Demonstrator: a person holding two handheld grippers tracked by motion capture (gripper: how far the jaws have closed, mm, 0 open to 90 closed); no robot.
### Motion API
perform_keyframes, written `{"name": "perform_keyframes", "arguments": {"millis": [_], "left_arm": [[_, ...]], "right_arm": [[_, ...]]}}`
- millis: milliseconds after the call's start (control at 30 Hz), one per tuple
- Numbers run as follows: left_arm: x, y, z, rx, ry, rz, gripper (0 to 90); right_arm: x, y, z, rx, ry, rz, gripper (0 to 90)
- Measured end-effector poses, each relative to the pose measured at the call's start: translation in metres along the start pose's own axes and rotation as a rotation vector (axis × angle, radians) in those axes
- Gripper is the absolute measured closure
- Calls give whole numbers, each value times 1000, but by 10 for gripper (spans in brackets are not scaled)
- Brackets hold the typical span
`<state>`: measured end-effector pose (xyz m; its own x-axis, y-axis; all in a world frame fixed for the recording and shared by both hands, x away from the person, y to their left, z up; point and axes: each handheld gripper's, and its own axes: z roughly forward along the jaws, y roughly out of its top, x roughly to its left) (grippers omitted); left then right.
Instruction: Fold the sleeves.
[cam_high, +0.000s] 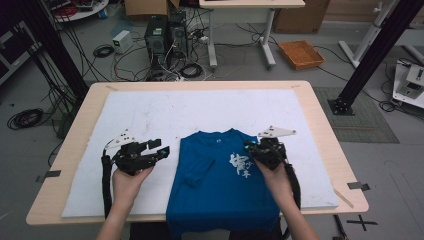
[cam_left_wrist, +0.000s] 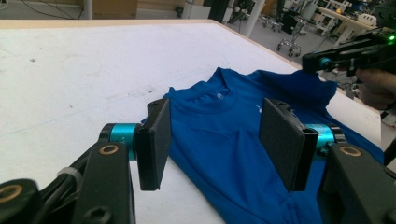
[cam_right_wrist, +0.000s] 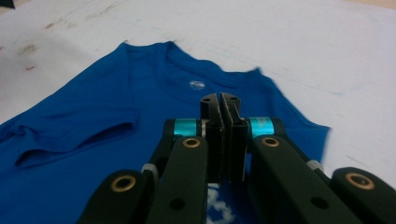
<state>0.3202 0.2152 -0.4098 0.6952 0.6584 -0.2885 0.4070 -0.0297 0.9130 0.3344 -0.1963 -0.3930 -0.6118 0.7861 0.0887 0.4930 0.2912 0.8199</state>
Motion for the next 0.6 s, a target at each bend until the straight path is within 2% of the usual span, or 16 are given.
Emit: {"name": "perform_keyframes", "arguments": {"millis": [33, 67, 133, 200, 300, 367, 400, 433, 467, 500, 600], "left_arm": [[0, 0, 0, 2, 0, 3, 442], [-1, -1, 1, 6, -2, 5, 443], [-1, -2, 3, 11, -5, 6, 442], [-2, -2, 4, 19, -6, 9, 443], [-3, -4, 7, 22, -8, 6, 443], [-3, -4, 8, 28, -8, 9, 443], [-3, -4, 8, 28, -8, 9, 443], [-3, -4, 8, 26, -9, 8, 442], [-3, -4, 8, 26, -9, 8, 443], [-3, -4, 9, 27, -8, 7, 443], [-2, -4, 10, 28, -5, 4, 442]], "right_arm": [[0, 0, 0, 0, 0, 0, 890], [9, 0, 11, 2, -2, -36, 860], [14, -2, 17, -11, -4, -53, 836], [13, -2, 17, -32, -2, -44, 704], [4, 0, 6, -88, -3, -21, 691], [-4, 0, -2, -105, -18, -6, 666], [-4, 0, -2, -105, -18, -6, 666], [-15, -4, -8, -95, -16, 22, 652], [-15, -4, -8, -95, -16, 22, 652], [-24, -10, -14, -83, -21, 43, 652], [-30, -17, -20, -76, -46, 46, 644]]}}
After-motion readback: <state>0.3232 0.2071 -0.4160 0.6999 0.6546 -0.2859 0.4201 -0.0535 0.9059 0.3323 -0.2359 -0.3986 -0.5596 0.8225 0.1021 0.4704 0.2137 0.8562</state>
